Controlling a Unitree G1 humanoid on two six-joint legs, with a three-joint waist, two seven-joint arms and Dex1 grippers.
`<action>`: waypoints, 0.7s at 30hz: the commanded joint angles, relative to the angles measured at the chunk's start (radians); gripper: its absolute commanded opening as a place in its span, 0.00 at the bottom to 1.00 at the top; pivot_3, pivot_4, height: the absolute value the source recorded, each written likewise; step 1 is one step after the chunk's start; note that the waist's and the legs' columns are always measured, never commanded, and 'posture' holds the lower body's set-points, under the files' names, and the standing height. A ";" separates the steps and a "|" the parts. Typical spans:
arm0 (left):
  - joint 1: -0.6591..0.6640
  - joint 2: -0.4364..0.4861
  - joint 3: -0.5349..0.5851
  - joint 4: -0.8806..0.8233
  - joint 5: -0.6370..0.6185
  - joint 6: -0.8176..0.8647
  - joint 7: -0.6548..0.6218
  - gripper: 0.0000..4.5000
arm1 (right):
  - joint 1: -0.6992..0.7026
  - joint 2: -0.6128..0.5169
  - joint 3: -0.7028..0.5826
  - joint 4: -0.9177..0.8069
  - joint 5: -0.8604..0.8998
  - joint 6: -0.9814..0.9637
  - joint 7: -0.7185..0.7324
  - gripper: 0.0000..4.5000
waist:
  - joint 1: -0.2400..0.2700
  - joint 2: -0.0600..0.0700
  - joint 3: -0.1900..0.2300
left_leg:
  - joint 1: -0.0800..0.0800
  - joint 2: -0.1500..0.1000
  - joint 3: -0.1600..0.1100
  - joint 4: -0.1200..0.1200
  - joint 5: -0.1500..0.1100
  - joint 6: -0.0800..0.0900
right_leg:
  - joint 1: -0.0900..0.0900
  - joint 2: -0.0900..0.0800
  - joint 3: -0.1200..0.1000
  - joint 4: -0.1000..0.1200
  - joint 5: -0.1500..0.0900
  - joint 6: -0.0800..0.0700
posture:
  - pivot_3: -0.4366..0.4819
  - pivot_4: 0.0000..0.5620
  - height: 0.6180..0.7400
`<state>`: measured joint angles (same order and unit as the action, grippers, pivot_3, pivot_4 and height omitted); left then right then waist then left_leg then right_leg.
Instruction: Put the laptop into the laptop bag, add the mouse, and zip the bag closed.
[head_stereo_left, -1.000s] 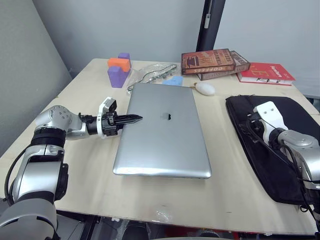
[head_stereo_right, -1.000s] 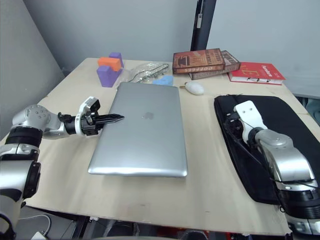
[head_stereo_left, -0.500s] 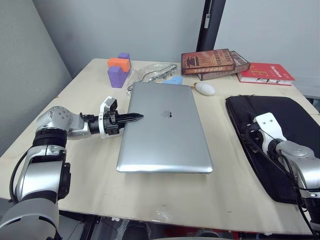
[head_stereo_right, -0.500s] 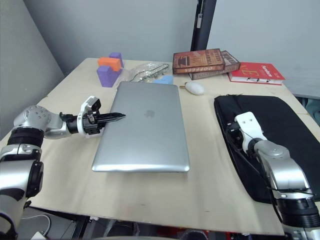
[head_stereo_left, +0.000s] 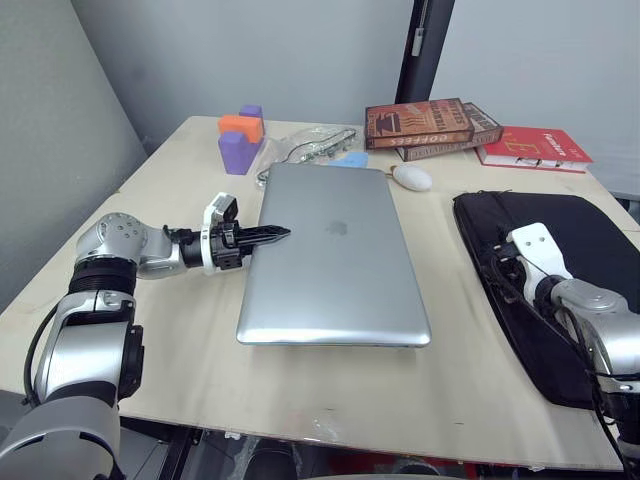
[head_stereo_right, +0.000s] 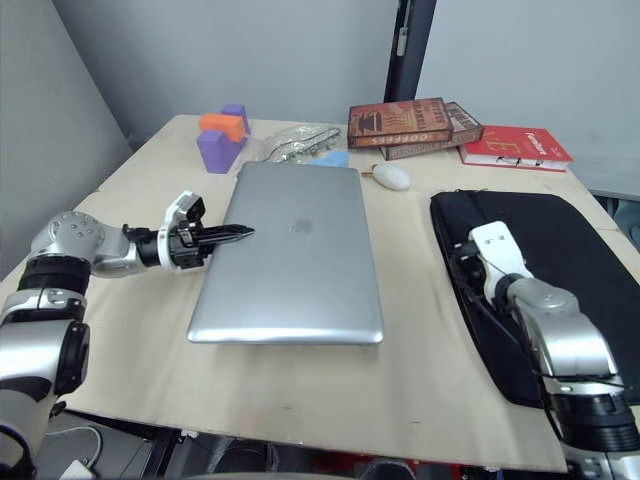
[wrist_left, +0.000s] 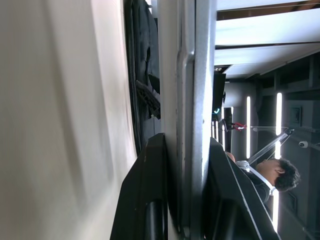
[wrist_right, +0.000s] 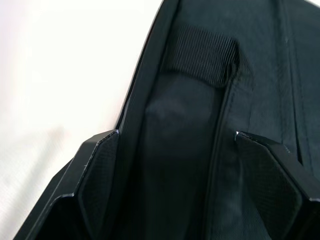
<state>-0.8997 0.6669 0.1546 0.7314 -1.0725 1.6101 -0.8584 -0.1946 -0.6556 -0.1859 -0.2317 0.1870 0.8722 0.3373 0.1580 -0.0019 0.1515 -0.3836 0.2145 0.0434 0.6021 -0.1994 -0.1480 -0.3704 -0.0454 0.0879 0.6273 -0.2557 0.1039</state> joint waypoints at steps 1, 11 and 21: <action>-0.025 0.001 0.084 -0.040 -0.097 0.004 -0.034 0.06 | -0.003 -0.004 -0.015 0.003 -0.019 -0.019 -0.009 0.86 | -0.001 0.000 0.000 | 0.000 0.000 0.000 0.000 0.000 0.000 | 0.000 0.000 0.000 0.000 0.000 0.000 | 0.48 0.27 1.00; -0.026 -0.006 0.106 -0.037 -0.094 0.004 -0.018 0.06 | 0.032 0.002 -0.005 0.041 -0.053 -0.021 -0.022 0.63 | 0.001 0.000 0.000 | -0.001 0.000 -0.003 0.003 0.000 0.000 | 0.001 0.000 -0.002 0.001 0.000 0.000 | 0.48 0.27 1.00; -0.030 -0.022 0.077 -0.047 -0.088 0.004 -0.026 0.06 | 0.051 0.022 0.003 -0.012 -0.050 0.005 -0.023 0.01 | 0.000 0.000 0.000 | 0.000 -0.001 -0.006 0.007 0.000 -0.004 | 0.003 -0.001 -0.004 0.002 0.000 0.000 | 0.48 0.27 1.00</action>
<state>-0.8993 0.6519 0.1847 0.7314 -1.0890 1.6101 -0.8355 -0.1624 -0.6437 -0.1863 -0.2356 0.1380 0.8499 0.3148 0.1584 -0.0017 0.1514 -0.3833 0.2138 0.0372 0.6092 -0.1994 -0.1528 -0.3677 -0.0465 0.0835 0.6301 -0.2559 0.1036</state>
